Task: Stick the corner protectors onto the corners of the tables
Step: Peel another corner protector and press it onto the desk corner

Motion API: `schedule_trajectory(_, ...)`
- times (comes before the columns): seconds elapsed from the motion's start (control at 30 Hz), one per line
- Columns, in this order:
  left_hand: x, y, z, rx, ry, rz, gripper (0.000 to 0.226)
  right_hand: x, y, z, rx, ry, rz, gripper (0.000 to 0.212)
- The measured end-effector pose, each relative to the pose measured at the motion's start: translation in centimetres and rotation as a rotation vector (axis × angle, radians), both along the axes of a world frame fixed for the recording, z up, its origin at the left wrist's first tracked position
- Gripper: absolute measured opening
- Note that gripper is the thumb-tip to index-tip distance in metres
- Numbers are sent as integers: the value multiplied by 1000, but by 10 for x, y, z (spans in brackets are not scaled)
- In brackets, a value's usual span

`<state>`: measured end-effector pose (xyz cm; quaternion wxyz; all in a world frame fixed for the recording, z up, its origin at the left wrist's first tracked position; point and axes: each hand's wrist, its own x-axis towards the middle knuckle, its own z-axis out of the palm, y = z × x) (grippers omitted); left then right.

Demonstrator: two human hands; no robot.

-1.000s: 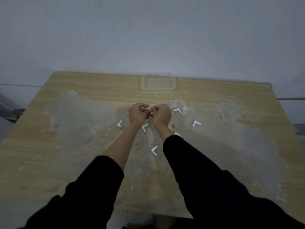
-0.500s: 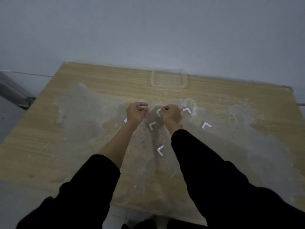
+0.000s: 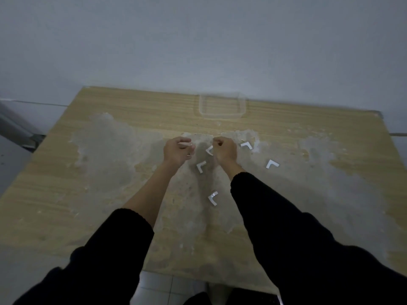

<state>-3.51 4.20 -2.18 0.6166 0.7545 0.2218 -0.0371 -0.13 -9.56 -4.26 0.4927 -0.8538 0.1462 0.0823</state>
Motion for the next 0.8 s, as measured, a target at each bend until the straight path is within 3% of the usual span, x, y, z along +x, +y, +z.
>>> schedule_trajectory(0.17,-1,-18,7,145,-61,-110,35,-18,-12,28,327,136,-19,28)
schedule_trajectory(0.27,-4,-39,15,217,-126,-230,39,-38,-27,44,433,152,-11,22)
schedule_trajectory(0.4,-14,-74,22,333,-217,-416,33,-64,-55,48,474,117,-114,11)
schedule_trajectory(0.6,-27,-154,21,342,-316,-718,30,-101,-129,45,442,73,-380,26)
schedule_trajectory(0.8,-59,-249,20,300,-348,-1008,34,-152,-216,43,406,64,-599,5)
